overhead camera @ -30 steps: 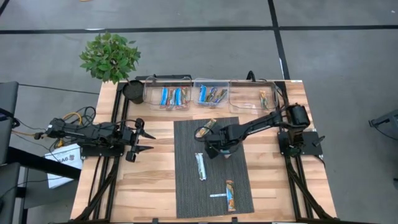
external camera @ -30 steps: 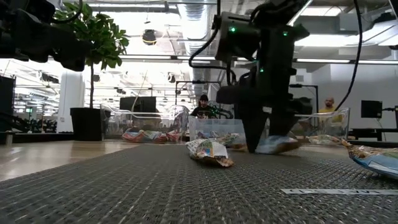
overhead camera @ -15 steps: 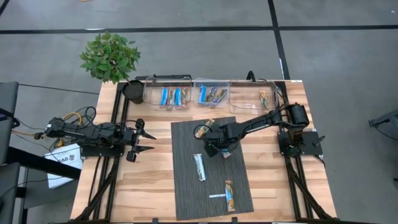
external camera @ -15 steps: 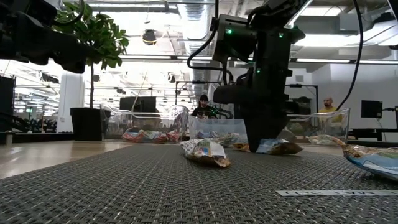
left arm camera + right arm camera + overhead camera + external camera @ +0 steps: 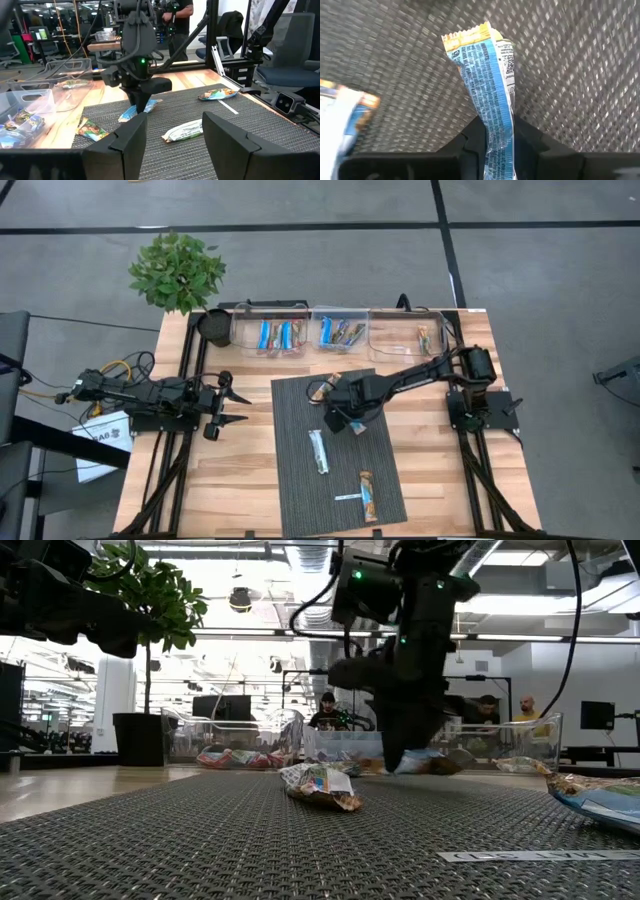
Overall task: Pick and place Granola Bars by type
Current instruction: Put the orange granola bar into the right transparent bin
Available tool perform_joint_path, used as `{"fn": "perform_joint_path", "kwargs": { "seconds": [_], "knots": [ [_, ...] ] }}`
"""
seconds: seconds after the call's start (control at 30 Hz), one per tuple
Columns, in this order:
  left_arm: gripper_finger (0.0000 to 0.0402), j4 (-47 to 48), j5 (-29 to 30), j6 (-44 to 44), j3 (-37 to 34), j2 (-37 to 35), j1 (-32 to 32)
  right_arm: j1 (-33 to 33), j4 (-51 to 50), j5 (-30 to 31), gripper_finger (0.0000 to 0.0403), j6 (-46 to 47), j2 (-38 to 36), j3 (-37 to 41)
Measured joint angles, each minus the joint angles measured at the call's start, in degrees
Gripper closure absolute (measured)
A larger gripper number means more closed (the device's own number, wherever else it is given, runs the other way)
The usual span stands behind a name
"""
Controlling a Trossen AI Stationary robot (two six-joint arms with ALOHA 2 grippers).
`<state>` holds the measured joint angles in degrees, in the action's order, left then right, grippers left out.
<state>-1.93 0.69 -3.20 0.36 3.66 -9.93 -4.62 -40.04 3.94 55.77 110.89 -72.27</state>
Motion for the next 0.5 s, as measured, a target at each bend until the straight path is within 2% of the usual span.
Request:
{"fn": "perform_joint_path", "kwargs": {
  "seconds": [0.23,0.5],
  "knots": [
    [0.0217,0.00,0.00,0.00,0.00,0.00,0.00,0.27,0.48,1.18,0.0342,-1.84,-3.93,-1.52],
    [0.0217,0.00,-0.02,0.00,0.02,0.00,0.00,2.06,1.07,5.34,0.0342,-2.46,-12.92,-1.59]
  ]
}}
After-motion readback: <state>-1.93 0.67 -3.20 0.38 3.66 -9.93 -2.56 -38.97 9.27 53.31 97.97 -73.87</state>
